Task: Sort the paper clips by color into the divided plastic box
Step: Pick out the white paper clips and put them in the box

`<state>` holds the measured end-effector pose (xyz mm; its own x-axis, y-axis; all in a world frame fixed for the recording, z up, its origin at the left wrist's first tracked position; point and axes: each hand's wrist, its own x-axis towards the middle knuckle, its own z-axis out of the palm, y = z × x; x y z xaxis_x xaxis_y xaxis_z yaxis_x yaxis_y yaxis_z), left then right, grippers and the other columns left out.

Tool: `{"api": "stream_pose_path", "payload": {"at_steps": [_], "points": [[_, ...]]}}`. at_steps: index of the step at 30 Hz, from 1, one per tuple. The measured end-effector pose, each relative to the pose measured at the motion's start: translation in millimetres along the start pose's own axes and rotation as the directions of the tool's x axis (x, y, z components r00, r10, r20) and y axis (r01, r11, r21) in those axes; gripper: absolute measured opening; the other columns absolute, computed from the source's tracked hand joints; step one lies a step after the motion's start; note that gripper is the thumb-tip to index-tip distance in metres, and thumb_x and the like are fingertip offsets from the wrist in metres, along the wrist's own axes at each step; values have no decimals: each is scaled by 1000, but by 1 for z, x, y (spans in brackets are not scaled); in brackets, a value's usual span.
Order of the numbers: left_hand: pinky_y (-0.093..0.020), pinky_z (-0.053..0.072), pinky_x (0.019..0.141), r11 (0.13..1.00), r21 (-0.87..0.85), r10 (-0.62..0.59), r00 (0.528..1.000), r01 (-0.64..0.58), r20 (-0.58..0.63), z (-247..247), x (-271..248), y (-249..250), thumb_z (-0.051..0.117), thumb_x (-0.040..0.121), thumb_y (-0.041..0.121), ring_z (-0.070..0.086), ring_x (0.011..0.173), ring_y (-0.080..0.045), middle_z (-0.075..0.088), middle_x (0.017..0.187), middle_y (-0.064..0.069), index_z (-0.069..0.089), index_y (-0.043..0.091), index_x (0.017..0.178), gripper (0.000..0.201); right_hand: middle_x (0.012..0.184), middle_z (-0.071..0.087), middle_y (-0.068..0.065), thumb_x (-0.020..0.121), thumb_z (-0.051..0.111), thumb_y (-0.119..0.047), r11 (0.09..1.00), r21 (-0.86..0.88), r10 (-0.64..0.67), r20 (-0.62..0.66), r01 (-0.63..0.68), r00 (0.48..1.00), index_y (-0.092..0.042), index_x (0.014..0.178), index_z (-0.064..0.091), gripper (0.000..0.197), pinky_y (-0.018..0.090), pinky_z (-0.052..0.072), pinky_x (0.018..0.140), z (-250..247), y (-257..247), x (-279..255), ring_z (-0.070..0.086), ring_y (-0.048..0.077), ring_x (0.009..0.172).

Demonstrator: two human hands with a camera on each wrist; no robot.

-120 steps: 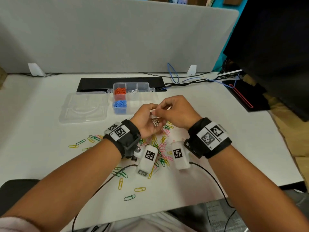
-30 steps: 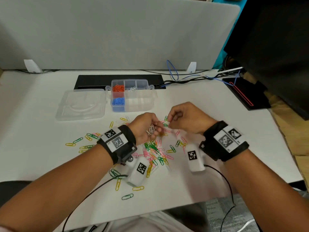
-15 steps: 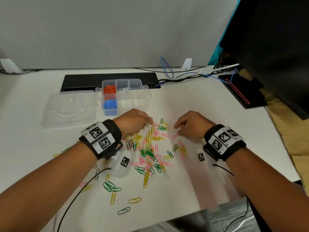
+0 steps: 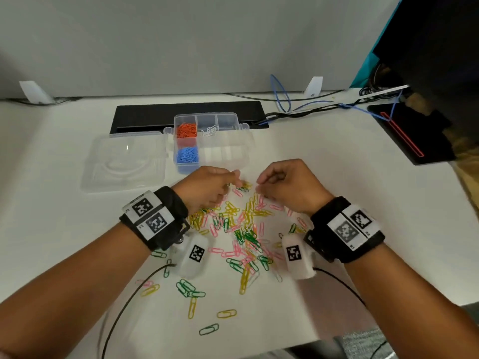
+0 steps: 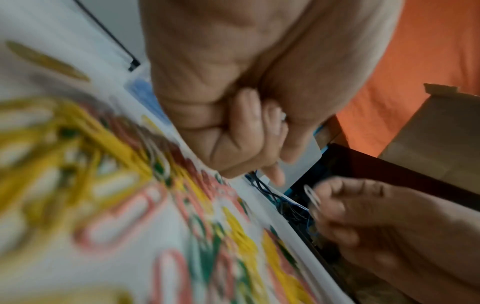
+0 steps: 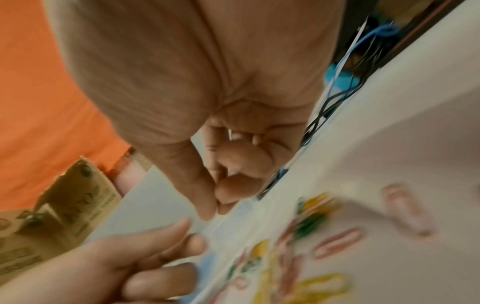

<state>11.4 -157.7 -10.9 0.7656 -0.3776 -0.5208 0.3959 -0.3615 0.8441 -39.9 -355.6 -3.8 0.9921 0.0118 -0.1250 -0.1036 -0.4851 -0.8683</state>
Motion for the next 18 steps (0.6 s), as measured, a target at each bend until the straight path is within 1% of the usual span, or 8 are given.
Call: {"api": "stream_pose_path", "payload": {"at_steps": [4,7,9,11,13,15,16,18], "points": [[-15,30,34,873,-436,-143,970,218,198,7,3,-4,43,101,42,44,43,-10,47,61,-2,57,8,84,41,53,63,-11,84,70,4,994,85,-61,-40,64,997,-10,73,72,17,13,42,47,19,-29,11,55,0,46],[-15,24,31,863,-472,-150,983,182,104,0,5,-3,45,102,34,35,40,-8,41,57,2,45,15,70,37,60,66,-9,84,74,-9,991,-129,-37,-92,25,995,-8,73,76,10,23,46,58,21,-28,25,59,4,55],[-16,21,32,962,-257,-108,993,93,-43,-7,5,0,51,99,35,27,40,-9,36,54,4,47,16,69,37,67,68,-3,81,78,-19,934,-348,75,-20,-78,997,-10,72,74,13,28,51,64,22,-24,30,63,11,64],[-17,29,37,996,82,-24,993,33,-118,-15,4,2,60,94,38,35,43,-11,41,55,4,57,15,70,34,70,68,1,79,80,-24,867,-478,175,32,-139,984,-12,72,72,16,29,54,68,25,-21,30,65,17,70],[-19,48,51,948,318,48,994,-15,-96,-21,3,5,70,87,38,56,58,-11,61,65,4,70,13,77,27,66,66,-1,79,79,-22,848,-511,195,58,-139,979,-13,70,71,15,29,54,68,30,-19,30,64,17,66],[-28,57,79,894,446,81,994,-39,-75,-23,4,8,77,80,39,66,85,-14,72,86,0,76,12,88,28,61,64,-5,80,76,-16,846,-515,200,63,-139,978,-15,67,69,14,27,53,65,30,-18,30,62,15,63],[-32,56,85,861,507,85,993,-35,-77,-22,6,11,79,78,40,66,90,-16,72,91,-1,76,11,91,32,62,63,-6,81,73,-13,842,-525,187,67,-125,980,-14,68,70,13,26,52,64,29,-18,31,62,14,64],[-34,57,82,766,643,92,992,-13,-89,-18,10,15,80,76,43,66,89,-18,71,91,-3,73,11,92,37,64,63,-7,81,68,-9,847,-526,128,74,-70,989,-11,72,70,9,25,49,62,26,-21,29,61,13,65]]}}
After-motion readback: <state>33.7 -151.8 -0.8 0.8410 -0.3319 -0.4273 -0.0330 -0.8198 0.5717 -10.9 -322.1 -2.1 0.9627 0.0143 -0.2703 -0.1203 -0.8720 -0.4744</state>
